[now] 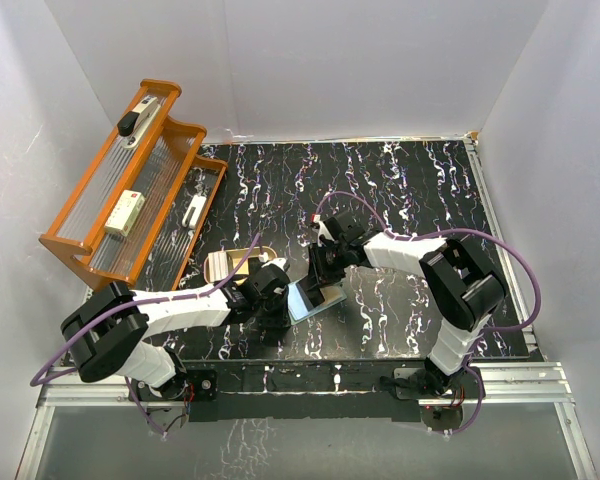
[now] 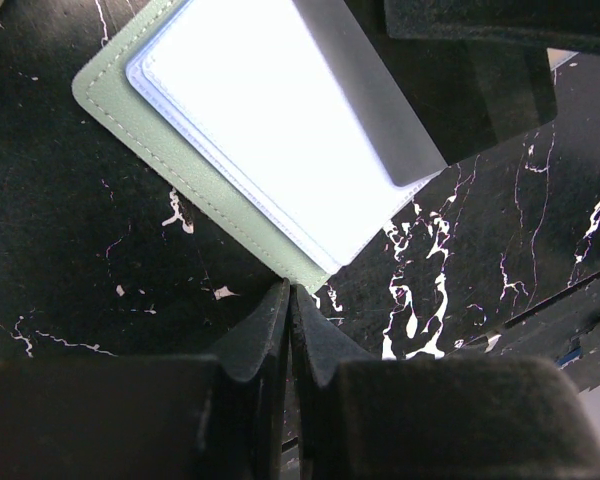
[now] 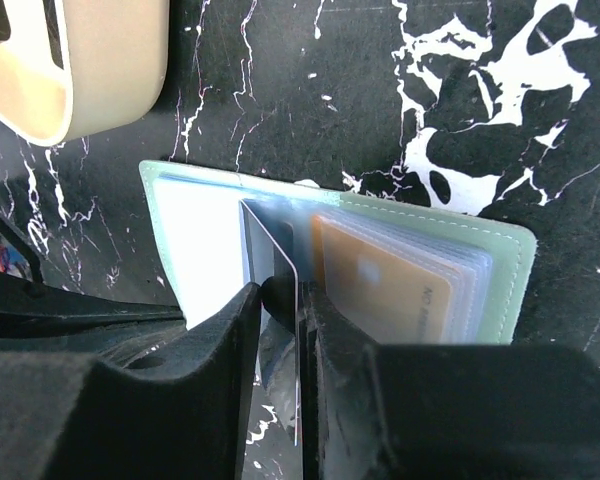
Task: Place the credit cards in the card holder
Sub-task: Insert the credit card into the card holder.
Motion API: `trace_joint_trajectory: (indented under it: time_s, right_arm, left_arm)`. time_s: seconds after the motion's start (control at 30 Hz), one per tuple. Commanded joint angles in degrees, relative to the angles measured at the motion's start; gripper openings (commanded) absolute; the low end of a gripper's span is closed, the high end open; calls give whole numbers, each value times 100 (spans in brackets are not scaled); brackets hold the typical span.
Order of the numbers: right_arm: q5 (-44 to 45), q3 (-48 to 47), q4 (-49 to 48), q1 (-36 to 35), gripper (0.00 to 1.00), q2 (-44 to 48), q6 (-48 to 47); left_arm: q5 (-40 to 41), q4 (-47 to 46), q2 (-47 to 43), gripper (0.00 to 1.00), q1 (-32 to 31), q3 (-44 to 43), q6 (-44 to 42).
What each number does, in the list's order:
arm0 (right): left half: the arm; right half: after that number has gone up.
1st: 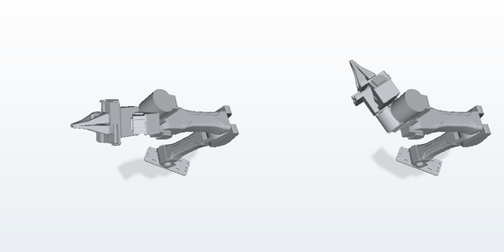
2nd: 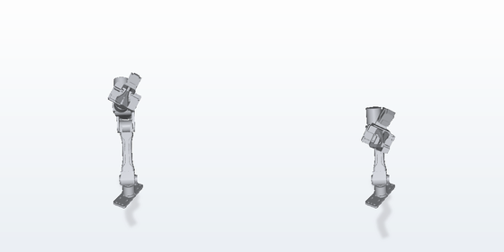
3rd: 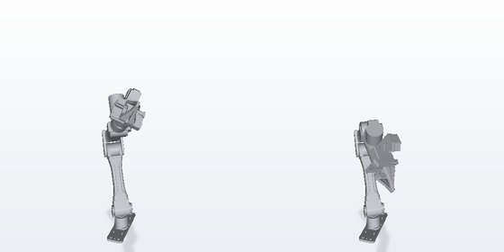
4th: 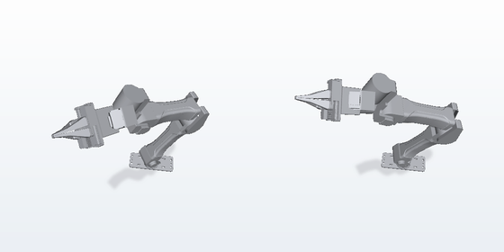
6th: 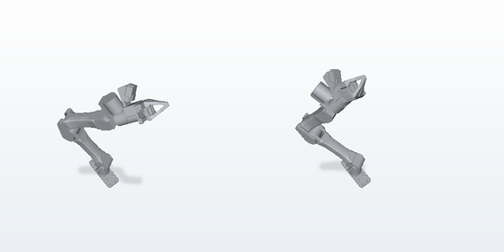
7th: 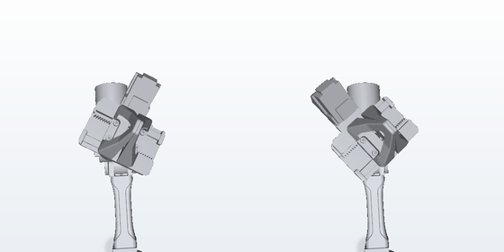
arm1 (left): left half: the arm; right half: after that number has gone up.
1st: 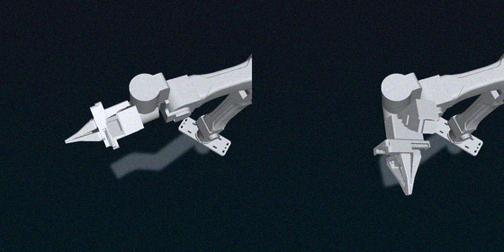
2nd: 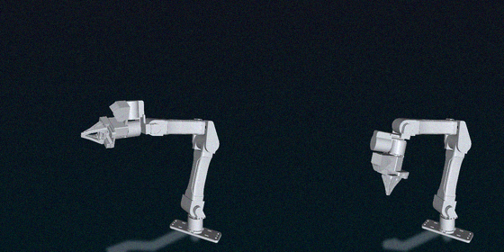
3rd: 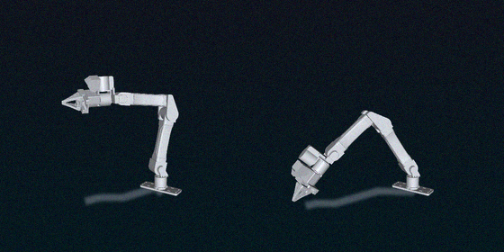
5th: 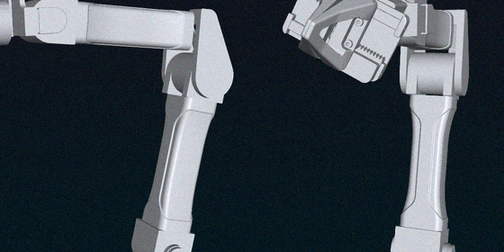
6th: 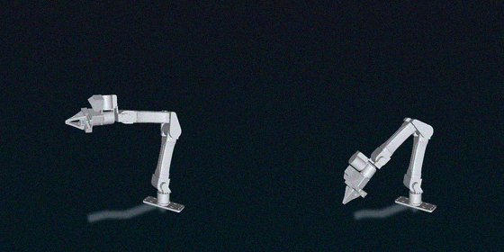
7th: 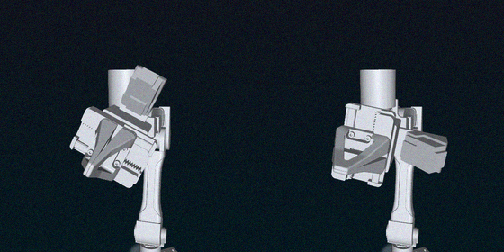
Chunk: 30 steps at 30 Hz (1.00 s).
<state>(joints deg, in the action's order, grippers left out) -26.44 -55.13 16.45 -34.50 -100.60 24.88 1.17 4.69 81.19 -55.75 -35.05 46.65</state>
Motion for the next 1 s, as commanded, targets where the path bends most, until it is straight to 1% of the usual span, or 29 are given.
trace_joint_trajectory:
  time_s: [0.0,0.03,0.13,0.17,0.4,0.63,0.97]
  right_arm:
    - [997,-26,744,-9,21,-196,-439]
    - [1006,-31,764,-26,19,-197,-464]
    - [1063,-50,792,-28,8,-145,-513]
    - [1046,-64,806,-30,7,-140,-525]
    - [892,35,861,-30,6,-184,-652]
    - [529,48,690,-29,7,-326,-680]
    - [433,-79,716,-37,7,-474,-768]
  left_arm:
    - [377,629,244,4,-50,244,-93]
    - [383,630,240,4,-55,248,-87]
    - [392,628,226,4,-51,285,-74]
    - [399,636,223,4,-50,280,-77]
    - [436,659,200,5,-50,305,-69]
    - [412,647,272,5,-53,301,-69]
    - [419,653,284,5,-50,262,-75]
